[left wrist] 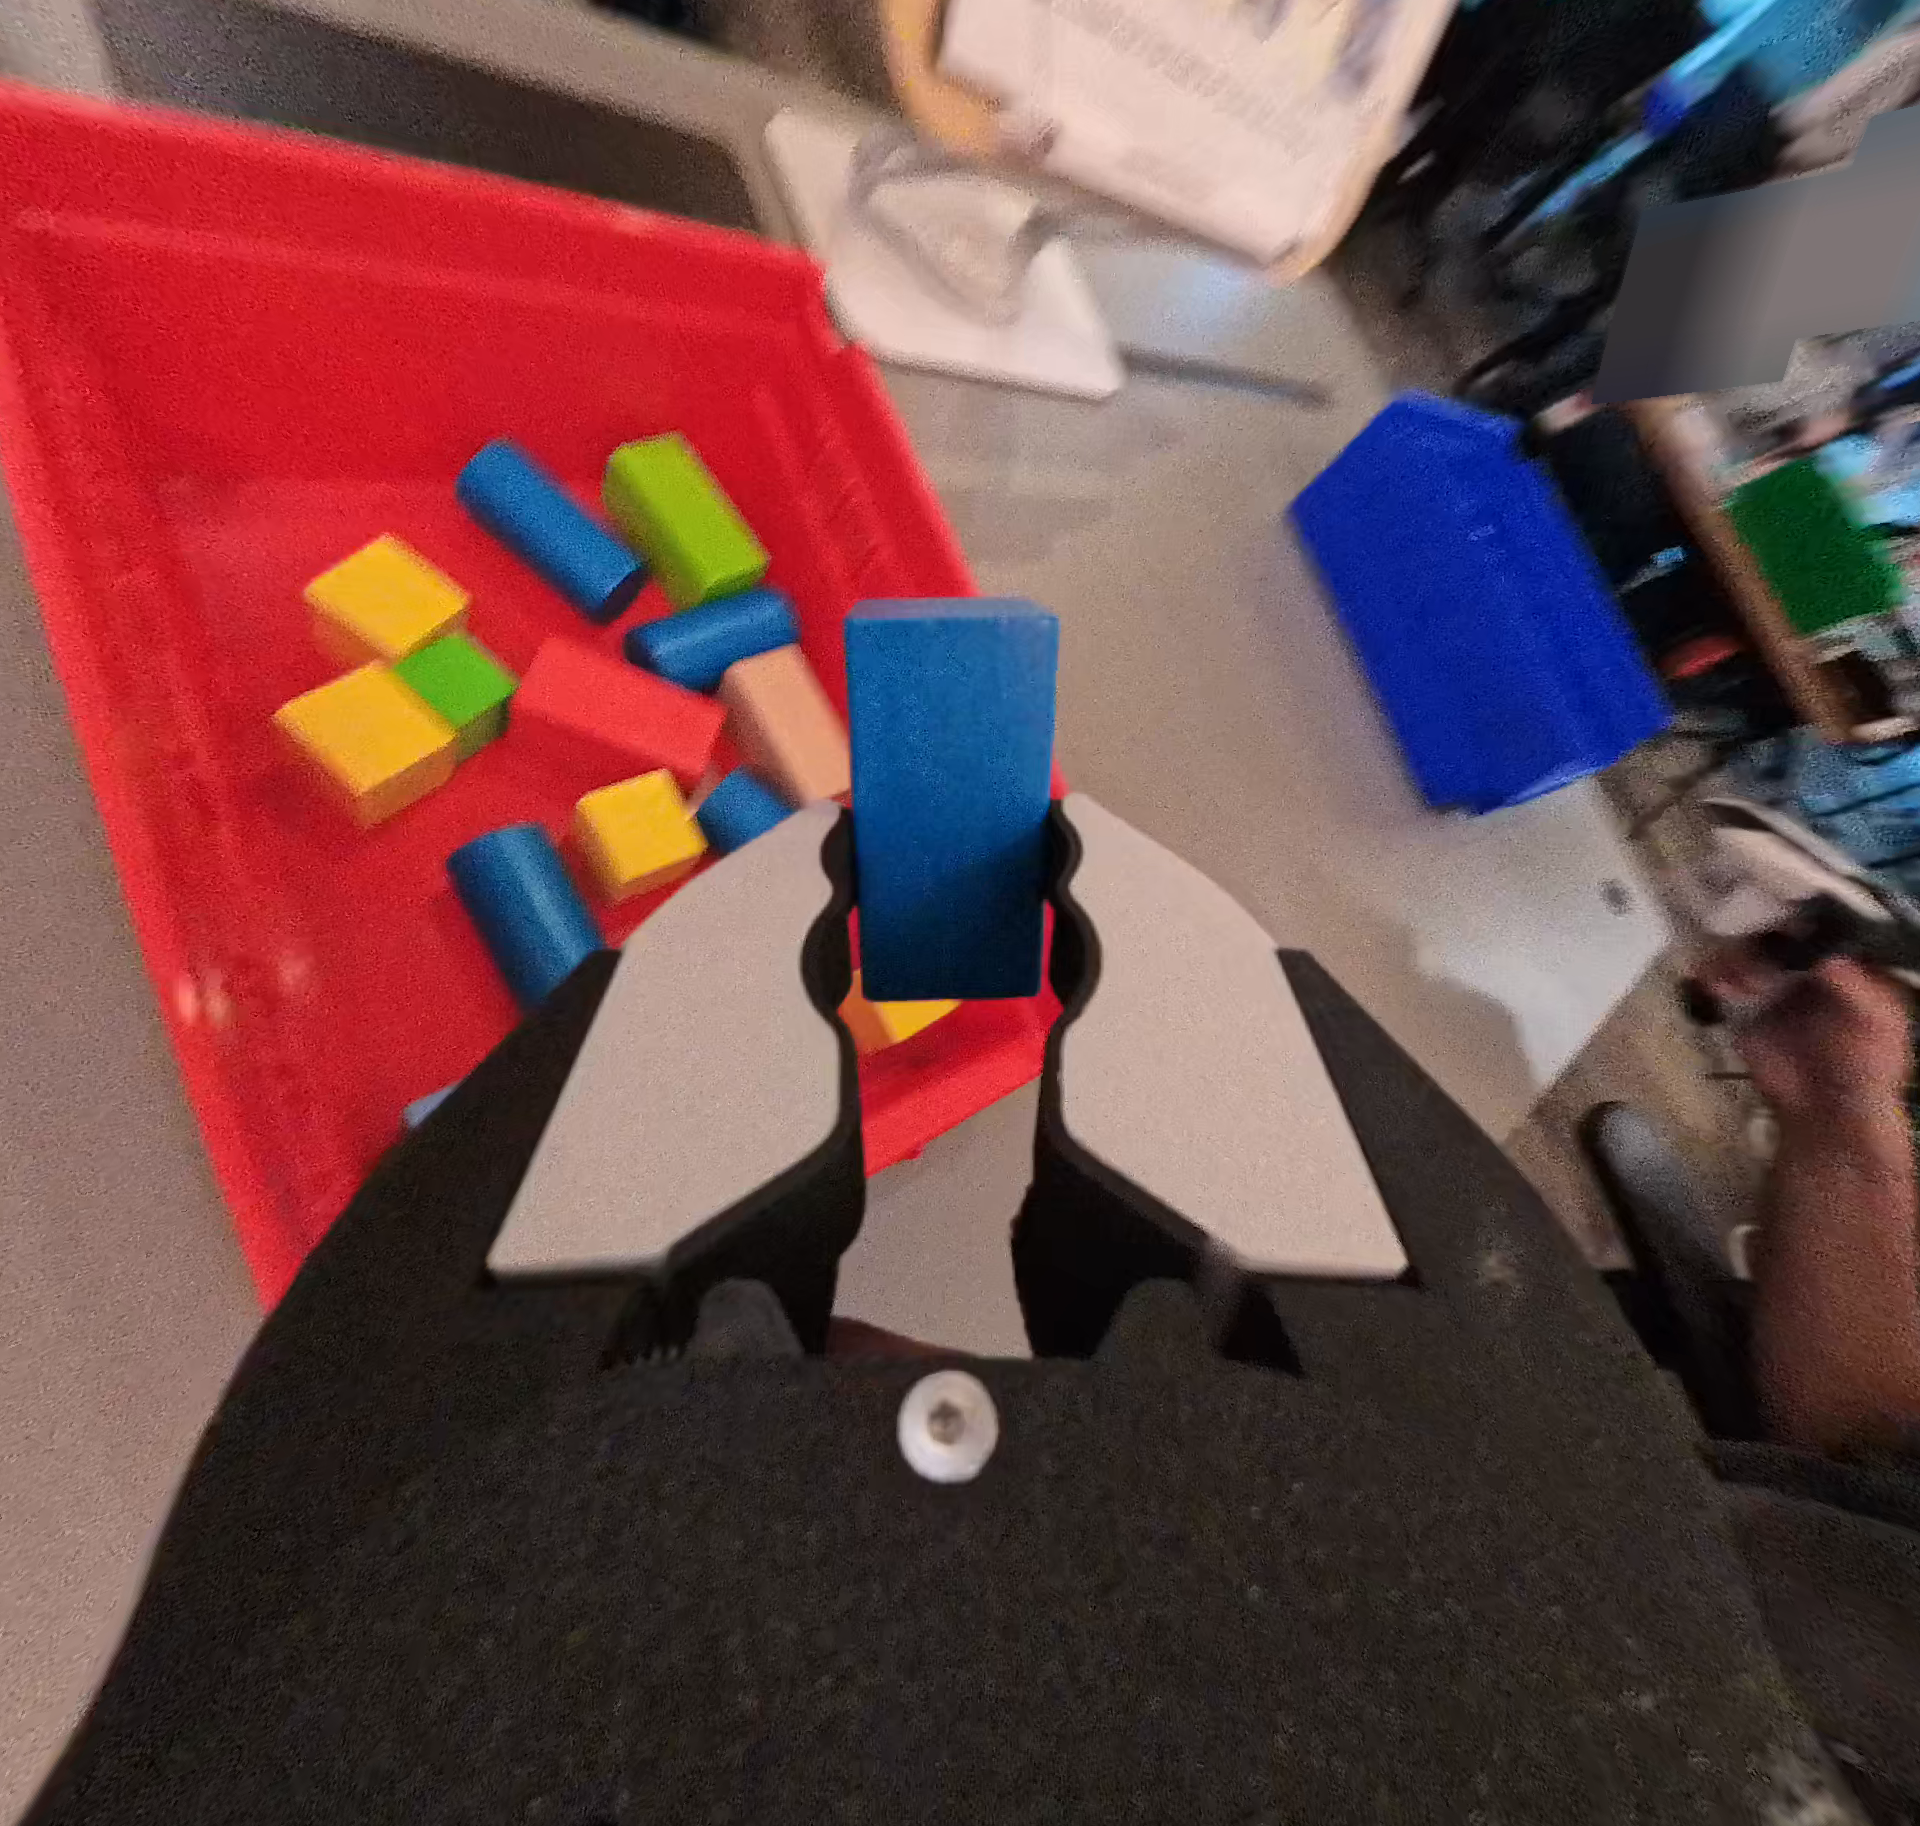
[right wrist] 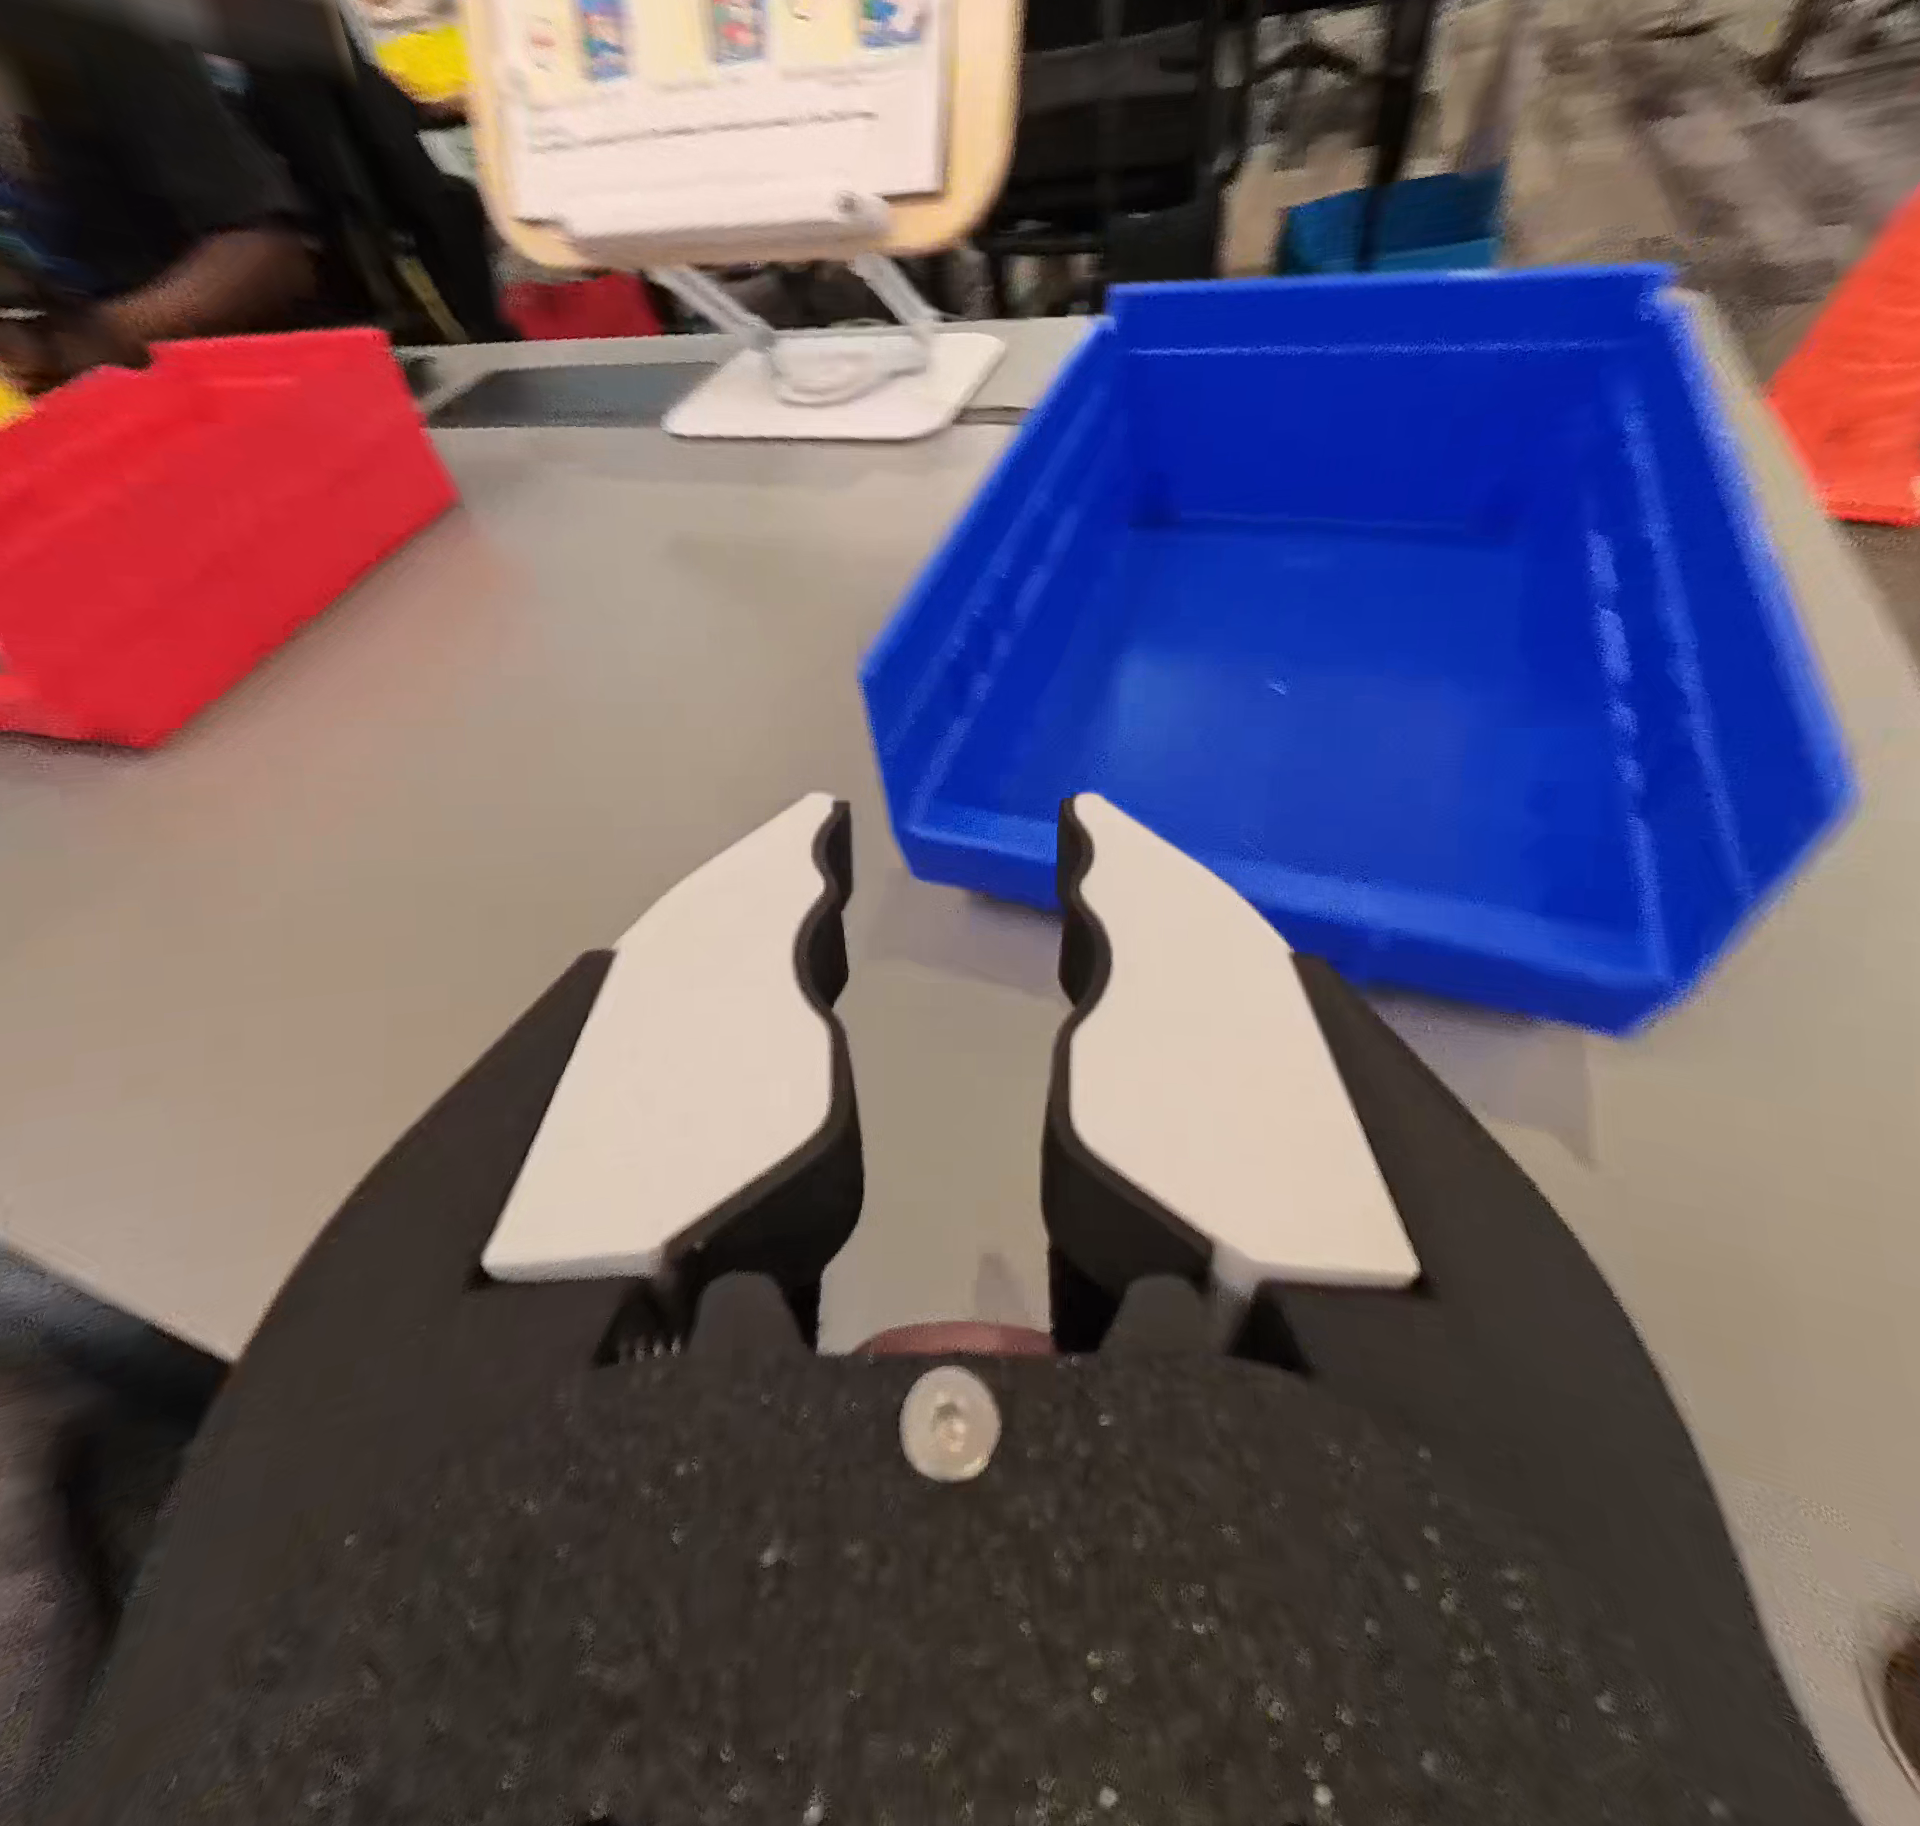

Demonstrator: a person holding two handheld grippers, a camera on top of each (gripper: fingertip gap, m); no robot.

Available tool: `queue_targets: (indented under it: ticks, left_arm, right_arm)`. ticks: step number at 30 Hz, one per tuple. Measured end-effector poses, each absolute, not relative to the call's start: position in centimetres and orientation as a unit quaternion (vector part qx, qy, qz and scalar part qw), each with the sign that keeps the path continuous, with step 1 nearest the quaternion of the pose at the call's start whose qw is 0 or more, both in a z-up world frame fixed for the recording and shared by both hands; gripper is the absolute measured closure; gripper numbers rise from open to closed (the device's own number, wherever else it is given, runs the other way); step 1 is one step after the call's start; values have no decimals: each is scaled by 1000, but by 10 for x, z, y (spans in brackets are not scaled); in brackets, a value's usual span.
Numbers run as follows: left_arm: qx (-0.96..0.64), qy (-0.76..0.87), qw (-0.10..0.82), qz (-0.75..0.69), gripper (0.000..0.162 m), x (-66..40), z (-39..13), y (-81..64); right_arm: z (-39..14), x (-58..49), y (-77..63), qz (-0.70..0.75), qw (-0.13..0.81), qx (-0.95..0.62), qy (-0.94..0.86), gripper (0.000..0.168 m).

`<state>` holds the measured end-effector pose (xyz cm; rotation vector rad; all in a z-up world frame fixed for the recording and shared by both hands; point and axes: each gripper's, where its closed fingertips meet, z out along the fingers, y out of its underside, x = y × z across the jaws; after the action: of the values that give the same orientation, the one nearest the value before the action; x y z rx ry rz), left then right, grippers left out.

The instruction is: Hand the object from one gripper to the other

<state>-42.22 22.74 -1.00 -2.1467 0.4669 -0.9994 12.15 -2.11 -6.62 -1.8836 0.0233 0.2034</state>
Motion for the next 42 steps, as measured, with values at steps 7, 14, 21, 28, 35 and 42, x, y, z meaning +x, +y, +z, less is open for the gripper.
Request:
queue_targets:
  ticks: [7,14,21,28,35,42]
  left_arm:
    - [-671,307,415,-532,129,-316,73,178]
    - [-548,377,358,-655,128,-184,80,122]
    - [-561,415,305,-648,128,-120,36,105]
    - [-563,415,283,-657,128,-116,21,101]
    - [-561,412,303,-651,125,-116,28,96]
    - [-685,413,333,-500,92,-173,-34,88]
  right_arm:
    - [19,47,50,292,603,-737,-87,122]
    - [65,-59,100,507,537,-646,-190,111]
    - [55,-115,117,560,499,-620,-232,107]
    - [35,-130,122,573,484,-619,-235,109]
    - [39,-130,112,597,467,-602,-251,135]
    - [84,-62,112,543,528,-617,-212,134]
